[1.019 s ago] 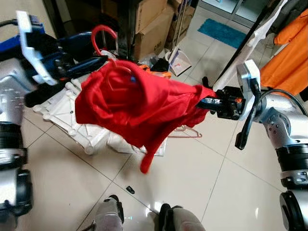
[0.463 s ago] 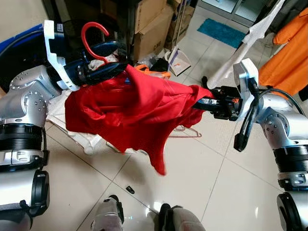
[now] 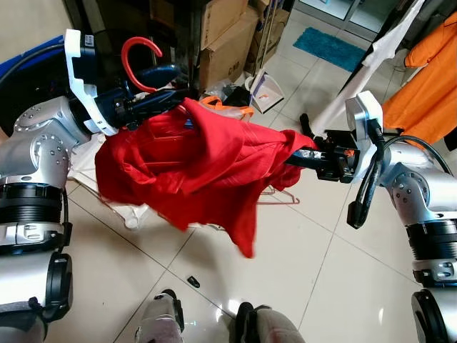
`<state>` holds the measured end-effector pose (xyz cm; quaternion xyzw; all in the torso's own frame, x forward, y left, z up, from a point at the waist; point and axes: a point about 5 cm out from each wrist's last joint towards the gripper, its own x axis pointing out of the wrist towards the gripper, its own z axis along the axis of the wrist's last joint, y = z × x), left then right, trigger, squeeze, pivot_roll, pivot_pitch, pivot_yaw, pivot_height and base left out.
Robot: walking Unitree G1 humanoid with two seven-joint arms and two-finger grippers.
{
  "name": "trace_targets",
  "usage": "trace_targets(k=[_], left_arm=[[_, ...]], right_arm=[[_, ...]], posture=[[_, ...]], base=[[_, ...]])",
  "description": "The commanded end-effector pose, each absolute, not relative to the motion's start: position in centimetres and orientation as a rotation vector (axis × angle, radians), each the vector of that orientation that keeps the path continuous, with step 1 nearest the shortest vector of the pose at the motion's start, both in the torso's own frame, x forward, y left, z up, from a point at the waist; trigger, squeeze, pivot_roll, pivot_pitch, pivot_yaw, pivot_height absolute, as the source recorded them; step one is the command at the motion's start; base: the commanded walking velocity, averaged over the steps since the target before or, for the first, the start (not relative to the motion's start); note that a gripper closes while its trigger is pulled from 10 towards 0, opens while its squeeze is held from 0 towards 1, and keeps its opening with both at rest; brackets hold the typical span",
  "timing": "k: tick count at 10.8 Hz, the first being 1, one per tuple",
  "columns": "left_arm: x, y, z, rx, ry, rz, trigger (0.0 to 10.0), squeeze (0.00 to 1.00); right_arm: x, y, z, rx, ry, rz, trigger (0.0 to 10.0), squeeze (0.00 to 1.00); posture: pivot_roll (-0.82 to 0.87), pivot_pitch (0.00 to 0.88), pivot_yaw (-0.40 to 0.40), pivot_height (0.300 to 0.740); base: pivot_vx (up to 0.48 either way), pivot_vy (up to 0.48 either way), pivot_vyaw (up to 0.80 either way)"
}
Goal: Hang hanger
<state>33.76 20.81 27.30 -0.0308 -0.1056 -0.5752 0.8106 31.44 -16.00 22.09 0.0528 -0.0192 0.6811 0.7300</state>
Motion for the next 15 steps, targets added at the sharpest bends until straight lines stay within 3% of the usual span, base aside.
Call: trace_targets(k=[1,11,14,15], left_arm=[[33.5,20.4,27.5,-0.046,-0.217,-1.269,0.0,0.00],[33.0,20.5,27.4,-0.056,-0.163,-1.317,0.0,0.00],[32.8,20.8,27.6,-0.043,-0.147,-1.307,0.0,0.00],[32.8,20.9,27.6,-0.038,-0.140,-1.304,0.0,0.00]], right_arm=[[31.1,-16.3,22.6,0.108,-0.070,1.513,0.0,0.00],[31.2,-16.2,22.4,0.092,-0.064,1.505,0.0,0.00],[32.2,-16.1,21.9,0.054,-0.097,1.393,0.3,0.00],[32.5,-16.1,21.5,0.031,-0.087,1.344,10.0,0.00]], posture=[[-0.03,0.205,-0.114,0.740],[-0.02,0.205,-0.112,0.740],[-0.02,0.199,-0.096,0.740],[-0.02,0.198,-0.091,0.740]], base=[[0.000,0.000,0.00],[0.000,0.000,0.00],[0.000,0.000,0.00],[0.000,0.000,0.00]])
